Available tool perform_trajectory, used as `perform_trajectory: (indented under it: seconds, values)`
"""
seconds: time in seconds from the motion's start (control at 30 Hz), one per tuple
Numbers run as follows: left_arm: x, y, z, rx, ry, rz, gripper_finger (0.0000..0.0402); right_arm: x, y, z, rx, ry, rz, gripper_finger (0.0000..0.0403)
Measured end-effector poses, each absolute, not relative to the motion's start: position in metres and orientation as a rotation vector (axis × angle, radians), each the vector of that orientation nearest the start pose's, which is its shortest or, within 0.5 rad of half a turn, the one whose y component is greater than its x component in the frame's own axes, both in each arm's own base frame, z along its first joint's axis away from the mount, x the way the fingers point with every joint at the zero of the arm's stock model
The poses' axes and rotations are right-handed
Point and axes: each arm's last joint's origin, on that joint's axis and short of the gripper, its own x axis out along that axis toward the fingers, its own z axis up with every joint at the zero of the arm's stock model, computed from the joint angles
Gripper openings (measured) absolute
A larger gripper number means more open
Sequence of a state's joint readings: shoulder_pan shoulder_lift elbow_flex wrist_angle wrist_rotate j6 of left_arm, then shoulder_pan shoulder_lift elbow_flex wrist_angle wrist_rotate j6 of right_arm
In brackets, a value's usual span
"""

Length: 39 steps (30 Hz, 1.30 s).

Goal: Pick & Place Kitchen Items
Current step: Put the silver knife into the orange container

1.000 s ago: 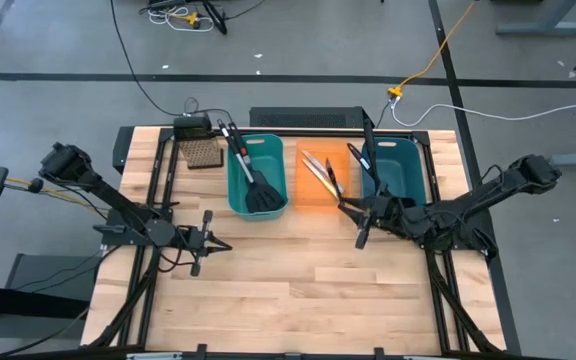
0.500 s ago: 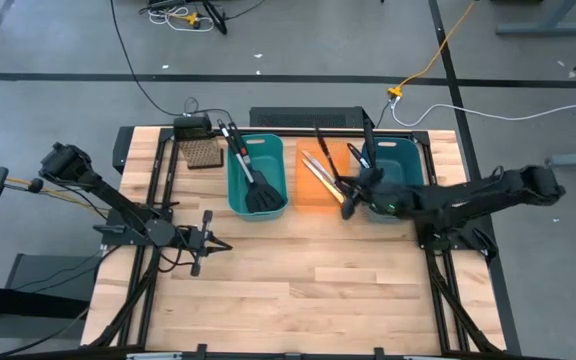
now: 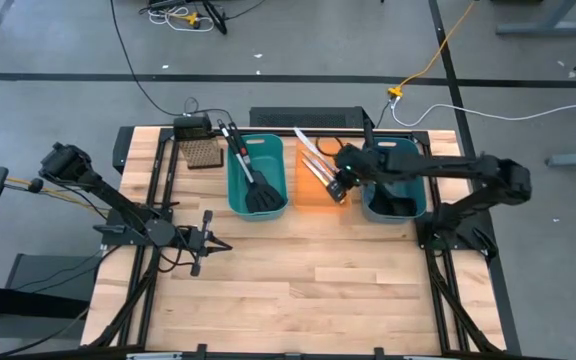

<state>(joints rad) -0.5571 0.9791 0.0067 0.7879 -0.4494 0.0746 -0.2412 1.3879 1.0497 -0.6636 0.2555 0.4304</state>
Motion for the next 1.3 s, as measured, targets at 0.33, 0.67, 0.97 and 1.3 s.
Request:
perform_trajectory:
  seconds: [0.33, 0.67, 0.97, 1.3]
  values:
    - [0.136, -0.070, 0.137, 0.160, 0.158, -0.115, 0.0014, 0.277, -0.099, 0.214, 0.552, 1.136, -0.667, 0.0082]
    - [0.136, -0.070, 0.137, 0.160, 0.158, -0.115, 0.0014, 0.284, -0.109, 0.194, 0.664, 1.162, -0.679, 0.0082]
    - [0.136, -0.070, 0.137, 0.158, 0.158, -0.115, 0.0014, 0.288, -0.115, 0.177, 0.717, 1.202, -0.695, 0.0082]
    - [0.136, -0.070, 0.137, 0.154, 0.158, -0.116, 0.0014, 0.295, -0.128, 0.149, 0.731, 1.246, -0.720, 0.0082]
